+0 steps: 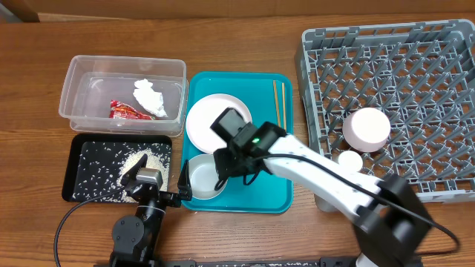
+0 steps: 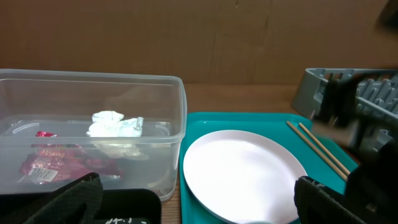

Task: Sort waste into correct bins and load items into the dishwasher
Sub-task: 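Release the pink bowl in the rack and reach toward the white bowl, then grasp the small white bowl and place it in the dish rack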

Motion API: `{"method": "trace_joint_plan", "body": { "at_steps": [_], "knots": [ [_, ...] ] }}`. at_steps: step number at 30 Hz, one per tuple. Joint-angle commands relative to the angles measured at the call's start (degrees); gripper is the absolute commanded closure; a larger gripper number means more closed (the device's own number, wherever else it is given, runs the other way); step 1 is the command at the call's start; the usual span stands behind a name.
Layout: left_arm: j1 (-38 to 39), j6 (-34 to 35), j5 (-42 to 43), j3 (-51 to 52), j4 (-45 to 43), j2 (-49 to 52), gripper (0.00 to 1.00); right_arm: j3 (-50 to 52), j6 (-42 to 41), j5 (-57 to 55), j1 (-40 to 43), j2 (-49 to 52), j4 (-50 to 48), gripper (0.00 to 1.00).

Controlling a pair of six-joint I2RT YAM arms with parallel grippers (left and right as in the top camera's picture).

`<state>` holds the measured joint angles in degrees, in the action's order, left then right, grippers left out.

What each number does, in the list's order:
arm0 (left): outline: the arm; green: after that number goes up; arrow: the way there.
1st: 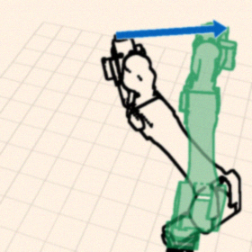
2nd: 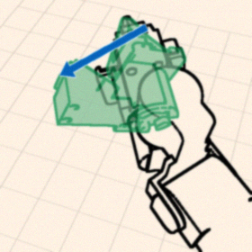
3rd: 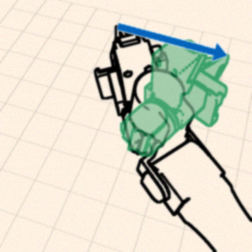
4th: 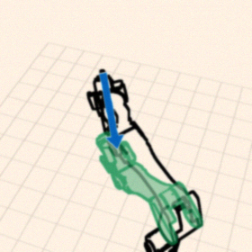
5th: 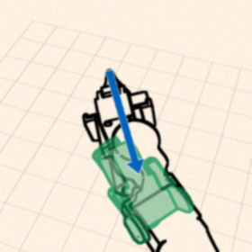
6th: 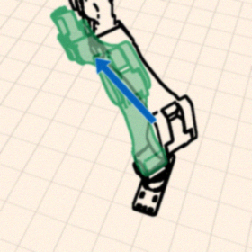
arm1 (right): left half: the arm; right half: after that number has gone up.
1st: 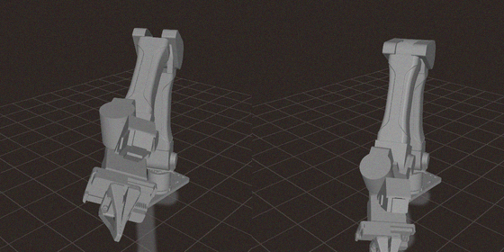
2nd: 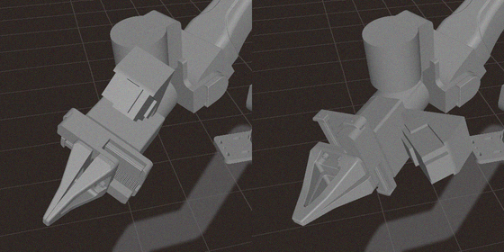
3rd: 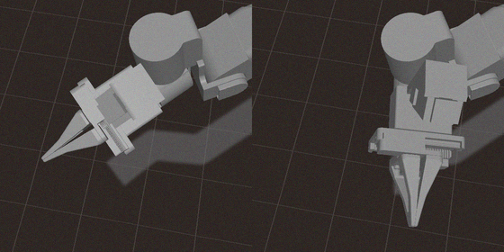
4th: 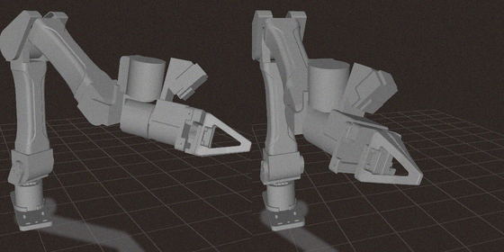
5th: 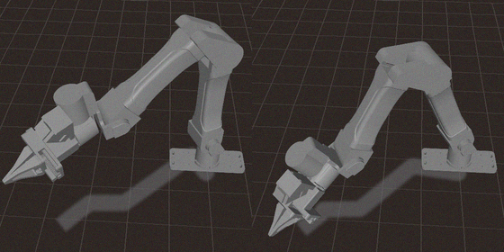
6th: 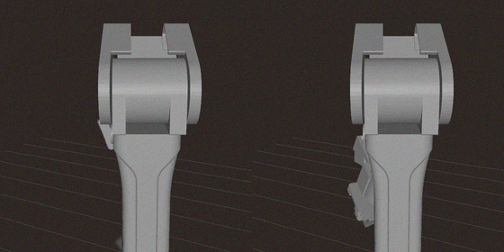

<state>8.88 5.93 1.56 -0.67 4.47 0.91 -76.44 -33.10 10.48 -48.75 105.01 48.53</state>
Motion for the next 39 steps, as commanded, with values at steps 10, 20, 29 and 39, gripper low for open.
{"method": "trace_joint_plan", "body": {
  "at_steps": [10,20,29,39],
  "knots": [
    [-0.4,-0.6,0.8,0.4,-0.2,-0.6,0.00,0.2,-6.4,-7.0,0.0,-0.1,2.0,0.96],
    [-0.4,-0.6,0.8,0.4,-0.2,-0.6,0.00,-3.5,-6.4,-45.9,7.7,-25.0,13.7,0.96],
    [-0.4,-0.6,0.8,0.4,-0.2,-0.6,0.00,-3.4,-5.5,-82.0,28.6,-32.9,17.0,0.96],
    [-0.4,-0.6,0.8,0.4,-0.2,-0.6,0.00,-0.7,-4.0,-78.1,56.3,-23.4,14.8,0.96]
  ]
}}
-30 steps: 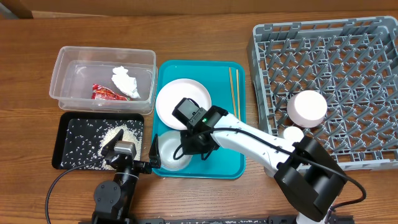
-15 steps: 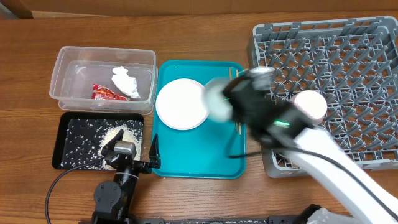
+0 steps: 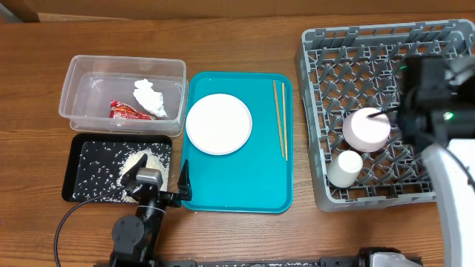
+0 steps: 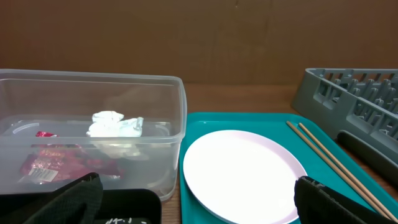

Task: Sort waste into correct bins and load items into the dishwasher
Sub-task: 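Grasp the small white bowl and place it in the dish rack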

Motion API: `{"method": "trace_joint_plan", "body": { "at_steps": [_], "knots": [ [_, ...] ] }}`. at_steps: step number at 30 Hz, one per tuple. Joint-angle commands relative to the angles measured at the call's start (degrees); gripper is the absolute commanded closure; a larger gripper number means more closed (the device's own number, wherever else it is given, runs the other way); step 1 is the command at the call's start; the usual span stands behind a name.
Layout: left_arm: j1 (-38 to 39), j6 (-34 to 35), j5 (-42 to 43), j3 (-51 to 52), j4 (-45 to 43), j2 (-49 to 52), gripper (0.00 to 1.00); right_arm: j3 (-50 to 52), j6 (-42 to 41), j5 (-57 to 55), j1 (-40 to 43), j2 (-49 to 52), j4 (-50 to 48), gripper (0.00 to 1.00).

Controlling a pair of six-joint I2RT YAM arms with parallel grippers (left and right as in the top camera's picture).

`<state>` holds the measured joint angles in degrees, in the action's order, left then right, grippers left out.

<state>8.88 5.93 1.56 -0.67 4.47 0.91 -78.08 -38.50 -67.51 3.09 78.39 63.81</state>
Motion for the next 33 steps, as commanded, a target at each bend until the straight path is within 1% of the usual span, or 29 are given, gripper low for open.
{"method": "trace_joint_plan", "body": {
  "at_steps": [1,4,9,11,17,20,24,25,27,28,33],
  "knots": [
    [-0.4,-0.6,0.8,0.4,-0.2,-0.6,0.00,1.0,1.4,0.9,6.8,5.8,-0.3,0.96],
    [-0.4,-0.6,0.8,0.4,-0.2,-0.6,0.00,1.0,1.4,1.5,10.2,11.2,-0.3,0.96],
    [-0.4,-0.6,0.8,0.4,-0.2,-0.6,0.00,1.0,1.8,2.8,9.9,18.5,-0.3,0.96],
    [-0.4,-0.6,0.8,0.4,-0.2,-0.6,0.00,1.0,3.3,2.3,9.0,20.9,-0.5,0.96],
    [-0.4,-0.6,0.8,0.4,-0.2,-0.6,0.00,1.0,3.5,0.7,3.9,25.3,-0.7,0.96],
    [-0.4,-0.6,0.8,0.4,-0.2,-0.6,0.00,1.0,5.8,0.5,1.3,26.4,-1.6,0.96],
    [-0.4,-0.6,0.8,0.4,-0.2,-0.6,0.00,1.0,5.9,-1.4,-2.1,27.0,-0.4,0.96],
    [-0.4,-0.6,0.8,0.4,-0.2,-0.6,0.00,1.0,5.9,-2.0,-2.7,27.0,0.0,0.94],
    [-0.4,-0.6,0.8,0.4,-0.2,-0.6,0.00,1.0,5.9,-2.5,-3.3,27.0,0.5,0.84],
    [-0.4,-0.6,0.8,0.4,-0.2,-0.6,0.00,1.0,5.9,-2.5,-3.4,27.0,0.9,0.82],
    [-0.4,-0.6,0.8,0.4,-0.2,-0.6,0.00,1.0,5.5,-2.3,-3.8,26.8,2.6,0.82]
  ]
}}
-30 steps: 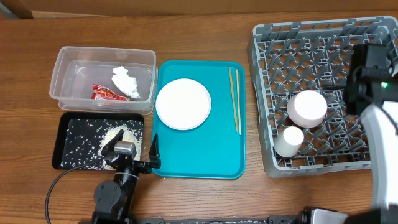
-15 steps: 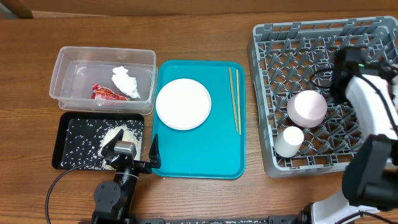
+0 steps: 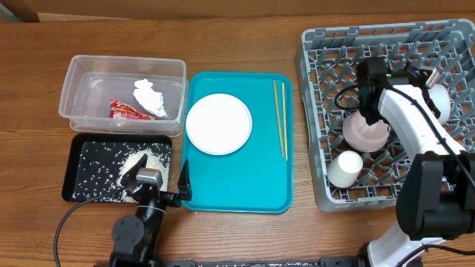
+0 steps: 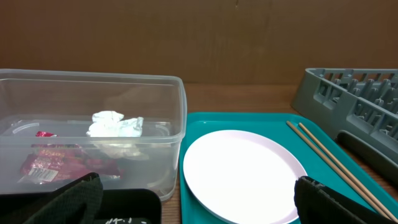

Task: Sort waste into correct bins and load items into the dishwasher
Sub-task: 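Grasp the small white bowl and place it in the dish rack, then reach the right gripper to the white plate and grasp its edge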

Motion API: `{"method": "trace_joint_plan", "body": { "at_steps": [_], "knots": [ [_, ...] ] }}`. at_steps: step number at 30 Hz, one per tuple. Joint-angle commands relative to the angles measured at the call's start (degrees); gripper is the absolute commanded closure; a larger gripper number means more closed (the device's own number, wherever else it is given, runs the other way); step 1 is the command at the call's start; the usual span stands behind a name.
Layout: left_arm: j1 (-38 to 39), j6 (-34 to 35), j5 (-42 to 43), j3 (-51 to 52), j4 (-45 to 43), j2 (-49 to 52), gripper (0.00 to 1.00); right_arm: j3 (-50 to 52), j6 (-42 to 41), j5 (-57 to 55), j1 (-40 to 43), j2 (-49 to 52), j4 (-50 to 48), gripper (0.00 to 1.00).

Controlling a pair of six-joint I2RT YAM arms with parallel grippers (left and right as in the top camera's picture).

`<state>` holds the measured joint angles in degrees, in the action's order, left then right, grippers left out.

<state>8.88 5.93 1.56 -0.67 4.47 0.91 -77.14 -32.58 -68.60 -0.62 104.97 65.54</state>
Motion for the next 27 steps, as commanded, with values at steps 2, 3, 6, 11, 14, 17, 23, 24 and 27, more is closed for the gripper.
{"method": "trace_joint_plan", "body": {
  "at_steps": [2,3,6,11,14,17,23,24,27],
  "knots": [
    [-0.4,-0.6,0.8,0.4,-0.2,-0.6,0.00,-0.5,-0.8,-0.1,-1.6,-0.4,2.3,0.77],
    [-0.4,-0.6,0.8,0.4,-0.2,-0.6,0.00,-0.9,-2.1,0.5,-2.6,-0.9,2.9,0.74],
    [-0.4,-0.6,0.8,0.4,-0.2,-0.6,0.00,-3.0,-6.0,4.0,-6.1,-3.2,6.7,0.69],
    [-0.4,-0.6,0.8,0.4,-0.2,-0.6,0.00,-5.6,-6.2,12.3,-12.9,-8.2,9.2,0.58],
    [-0.4,-0.6,0.8,0.4,-0.2,-0.6,0.00,-6.6,-1.8,26.1,-19.5,-11.1,8.1,0.55],
    [-0.4,-0.6,0.8,0.4,-0.2,-0.6,0.00,-6.6,3.8,38.9,-23.7,-11.3,5.6,0.58],
    [-0.4,-0.6,0.8,0.4,-0.2,-0.6,0.00,-6.4,8.4,67.3,-33.9,-10.8,-9.8,0.57],
    [-0.4,-0.6,0.8,0.4,-0.2,-0.6,0.00,-6.4,8.4,68.7,-34.6,-10.5,-11.5,0.55],
    [-0.4,-0.6,0.8,0.4,-0.2,-0.6,0.00,-5.7,7.0,69.0,-37.3,-8.6,-16.9,0.54]
  ]
}}
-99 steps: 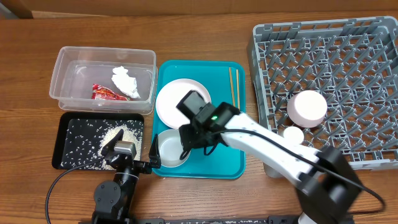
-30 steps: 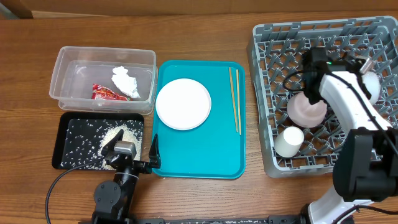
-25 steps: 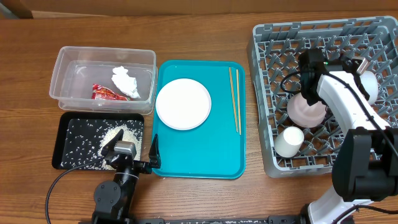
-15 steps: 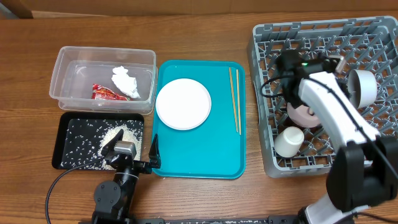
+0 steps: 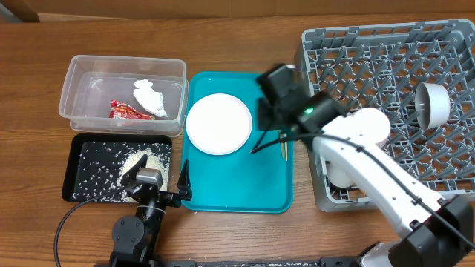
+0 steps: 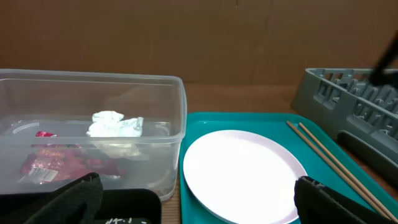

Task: Sort waste into correct bins and load items into the dishwasher
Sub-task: 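Reach the right gripper to the white plate and grasp its edge, then carry the white plate into the dish rack and stand it upright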

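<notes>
A white plate [image 5: 219, 124] lies on the teal tray [image 5: 237, 189], also seen in the left wrist view as the plate [image 6: 242, 174]. Two wooden chopsticks [image 6: 323, 152] lie along the tray's right side. From overhead only the chopsticks' near end [image 5: 283, 150] shows under my right gripper [image 5: 261, 133], which hangs over them with its fingers apart and nothing in them. In the grey rack [image 5: 386, 44] are a pink bowl [image 5: 375, 124], a white bowl [image 5: 433, 104] on its side and a white cup [image 5: 338, 176]. My left gripper [image 5: 156, 179] rests open at the table's front.
A clear bin [image 5: 122, 70] at the back left holds a crumpled tissue [image 5: 151, 96] and a red wrapper [image 5: 128, 111]. In front of it sits a black tray [image 5: 85, 182] scattered with rice. The right arm crosses from the rack's front edge to the teal tray.
My right gripper has moved from the rack's middle, left to the teal tray, and now hangs over the chopsticks. The white bowl stays in the rack. The left arm has not moved.
At first my right gripper was at a white bowl on the tray's front left. Then the bowl was off the tray and the gripper was over the rack. Then the bowl lay on its side in the rack. Now the gripper is back over the tray.
</notes>
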Motion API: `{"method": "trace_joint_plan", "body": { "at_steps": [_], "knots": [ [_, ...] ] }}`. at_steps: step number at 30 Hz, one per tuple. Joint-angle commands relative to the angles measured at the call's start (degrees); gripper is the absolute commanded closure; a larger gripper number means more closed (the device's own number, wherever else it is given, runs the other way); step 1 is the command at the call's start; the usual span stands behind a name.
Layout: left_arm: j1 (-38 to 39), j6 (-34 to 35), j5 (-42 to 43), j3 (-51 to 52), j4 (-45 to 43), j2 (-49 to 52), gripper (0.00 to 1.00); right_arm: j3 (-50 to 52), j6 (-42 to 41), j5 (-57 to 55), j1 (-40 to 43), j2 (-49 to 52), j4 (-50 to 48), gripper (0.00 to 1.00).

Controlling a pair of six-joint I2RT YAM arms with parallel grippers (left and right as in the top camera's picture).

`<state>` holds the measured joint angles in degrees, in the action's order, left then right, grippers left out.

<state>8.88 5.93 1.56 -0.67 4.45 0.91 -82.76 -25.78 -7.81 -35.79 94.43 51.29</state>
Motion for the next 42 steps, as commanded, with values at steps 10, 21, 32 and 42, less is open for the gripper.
{"method": "trace_joint_plan", "body": {
  "at_steps": [10,21,32,42],
  "knots": [
    [-0.4,-0.6,0.8,0.4,-0.2,-0.6,0.00,1.3,-4.9,2.2,-2.6,17.0,-11.3,0.53],
    [-0.4,-0.6,0.8,0.4,-0.2,-0.6,0.00,1.3,-10.0,4.0,-0.7,24.0,-12.6,0.91],
    [-0.4,-0.6,0.8,0.4,-0.2,-0.6,0.00,-1.1,-9.0,-12.0,1.2,7.8,-3.0,0.96],
    [-0.4,-0.6,0.8,0.4,-0.2,-0.6,0.00,-1.2,9.8,-43.3,12.8,-10.7,-3.3,0.96]
  ]
}}
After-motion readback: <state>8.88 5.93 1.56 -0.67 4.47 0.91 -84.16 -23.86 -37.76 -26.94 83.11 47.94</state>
